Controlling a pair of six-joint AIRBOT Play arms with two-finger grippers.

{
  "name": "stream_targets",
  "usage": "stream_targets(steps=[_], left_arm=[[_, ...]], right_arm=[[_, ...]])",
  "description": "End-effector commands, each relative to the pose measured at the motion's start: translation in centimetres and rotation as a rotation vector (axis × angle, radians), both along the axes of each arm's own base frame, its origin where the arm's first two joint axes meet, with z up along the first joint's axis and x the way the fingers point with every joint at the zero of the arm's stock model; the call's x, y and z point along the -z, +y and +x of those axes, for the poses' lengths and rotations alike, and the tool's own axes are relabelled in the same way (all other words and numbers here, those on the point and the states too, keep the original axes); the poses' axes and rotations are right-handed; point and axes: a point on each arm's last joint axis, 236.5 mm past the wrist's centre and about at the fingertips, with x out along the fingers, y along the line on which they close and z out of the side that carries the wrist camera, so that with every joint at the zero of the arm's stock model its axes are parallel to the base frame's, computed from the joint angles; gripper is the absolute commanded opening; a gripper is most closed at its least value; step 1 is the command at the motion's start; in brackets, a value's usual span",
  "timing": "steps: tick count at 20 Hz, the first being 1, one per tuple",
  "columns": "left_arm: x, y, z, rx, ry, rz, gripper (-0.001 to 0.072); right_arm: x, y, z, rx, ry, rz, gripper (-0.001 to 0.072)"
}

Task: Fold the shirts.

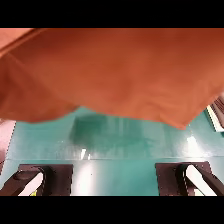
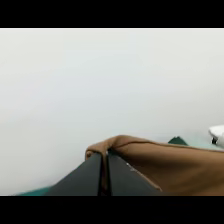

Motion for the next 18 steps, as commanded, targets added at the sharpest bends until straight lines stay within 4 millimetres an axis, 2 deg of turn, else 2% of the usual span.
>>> stream_targets(steps=[1,3,5,6,7,9,11,14,16,18], left_arm=[[10.6,0.8,9.2,-0.038,0.33,0.022,0.0029],[20.7,0.4,15.6,-0.016,0.609,0.024,0.0029],[30.2,-0.6,20.1,0.026,0.847,-0.005,0.003],[34.4,-1.1,21.9,0.05,0.949,-0.02,0.0029],[37.9,-1.1,23.5,0.048,1.02,-0.02,0.0029],[43.4,-0.9,26.6,0.034,1.113,-0.033,0.0029],[46.9,-0.6,28.7,0.016,1.152,-0.049,0.0029],[49.9,-0.5,29.7,0.018,1.185,-0.024,0.0029],[50.6,-0.6,29.1,0.05,1.196,0.038,0.0029],[51.5,-0.8,27.5,0.098,1.244,0.119,0.003]], right_arm=[[7.9,-1.8,4.6,-0.023,0.232,0.118,0.0017],[16.0,-1.7,8.4,-0.062,0.453,0.154,0.0016],[24.9,-1.2,11.3,-0.082,0.689,0.133,0.0017],[28.7,-0.7,12.5,-0.094,0.782,0.127,0.0017],[32.3,0.0,13.8,-0.116,0.861,0.14,0.0017],[37.4,0.8,16.2,-0.134,0.964,0.173,0.0017],[40.3,1.3,18.6,-0.15,1.005,0.205,0.0017],[41.3,1.3,21.3,-0.168,1.007,0.215,0.0017],[41.0,1.3,21.6,-0.192,1.007,0.19,0.0017],[41.3,0.9,20.5,-0.217,1.045,0.162,0.0017]])
